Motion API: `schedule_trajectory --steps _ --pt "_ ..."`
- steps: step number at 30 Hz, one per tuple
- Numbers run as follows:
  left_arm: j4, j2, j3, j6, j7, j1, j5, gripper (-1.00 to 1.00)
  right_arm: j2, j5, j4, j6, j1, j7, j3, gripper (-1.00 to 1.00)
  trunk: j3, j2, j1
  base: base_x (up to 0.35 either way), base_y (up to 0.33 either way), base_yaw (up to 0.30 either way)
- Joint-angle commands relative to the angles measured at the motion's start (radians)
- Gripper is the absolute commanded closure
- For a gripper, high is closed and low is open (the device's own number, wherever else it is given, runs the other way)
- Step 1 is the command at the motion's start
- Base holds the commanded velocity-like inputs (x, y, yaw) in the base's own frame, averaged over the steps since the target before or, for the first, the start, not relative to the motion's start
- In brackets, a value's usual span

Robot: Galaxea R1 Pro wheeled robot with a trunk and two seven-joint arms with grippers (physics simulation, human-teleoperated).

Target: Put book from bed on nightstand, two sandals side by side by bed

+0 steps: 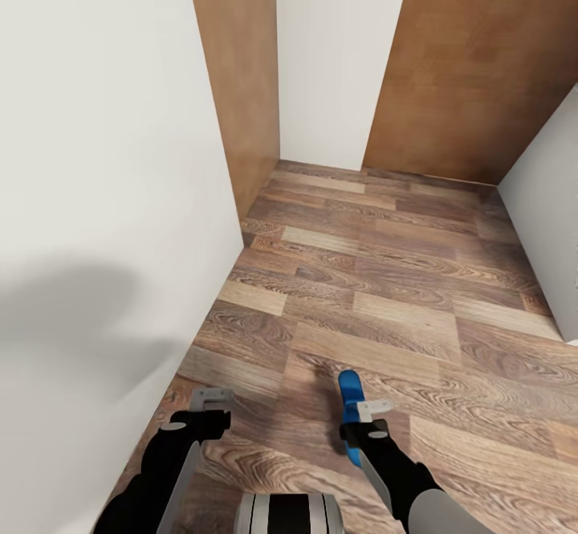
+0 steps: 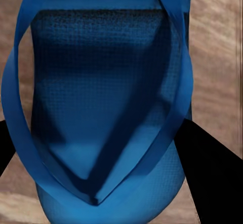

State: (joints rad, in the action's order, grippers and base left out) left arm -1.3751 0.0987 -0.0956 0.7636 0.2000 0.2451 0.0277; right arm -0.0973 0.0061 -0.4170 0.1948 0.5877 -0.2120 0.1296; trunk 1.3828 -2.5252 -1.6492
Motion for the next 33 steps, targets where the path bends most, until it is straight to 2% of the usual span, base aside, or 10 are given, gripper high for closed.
schedule_trajectory --steps 1,5,12,19,33 --pt "-0.001 0.0 -0.001 0.003 0.006 0.0 0.003 -1.0 0.003 -0.001 -0.001 0.005 -0.001 -0.007 0.007 1.0 -0.003 0.0 0.001 0.0 0.0 0.0" --pt "-0.001 0.0 -0.001 -0.008 0.006 0.0 0.003 -1.0 0.019 -0.003 -0.001 -0.004 -0.006 -0.007 0.007 1.0 -0.019 0.001 0.002 0.0 0.0 0.0" --pt "0.003 -0.001 -0.001 -0.016 0.005 0.0 0.003 -1.0 0.032 -0.006 0.001 -0.008 -0.009 -0.007 0.007 1.0 -0.046 0.003 0.006 0.0 0.0 0.0" --pt "0.034 -0.001 -0.002 -0.032 0.004 0.0 0.002 -1.0 0.035 -0.006 0.0 -0.011 -0.011 -0.006 0.008 1.0 -0.073 0.004 0.009 0.0 0.0 0.0" --pt "0.042 -0.001 -0.002 -0.038 0.004 0.002 0.001 -1.0 0.036 -0.008 0.0 -0.013 -0.018 0.004 0.008 1.0 -0.127 0.007 0.015 0.0 0.0 0.0"
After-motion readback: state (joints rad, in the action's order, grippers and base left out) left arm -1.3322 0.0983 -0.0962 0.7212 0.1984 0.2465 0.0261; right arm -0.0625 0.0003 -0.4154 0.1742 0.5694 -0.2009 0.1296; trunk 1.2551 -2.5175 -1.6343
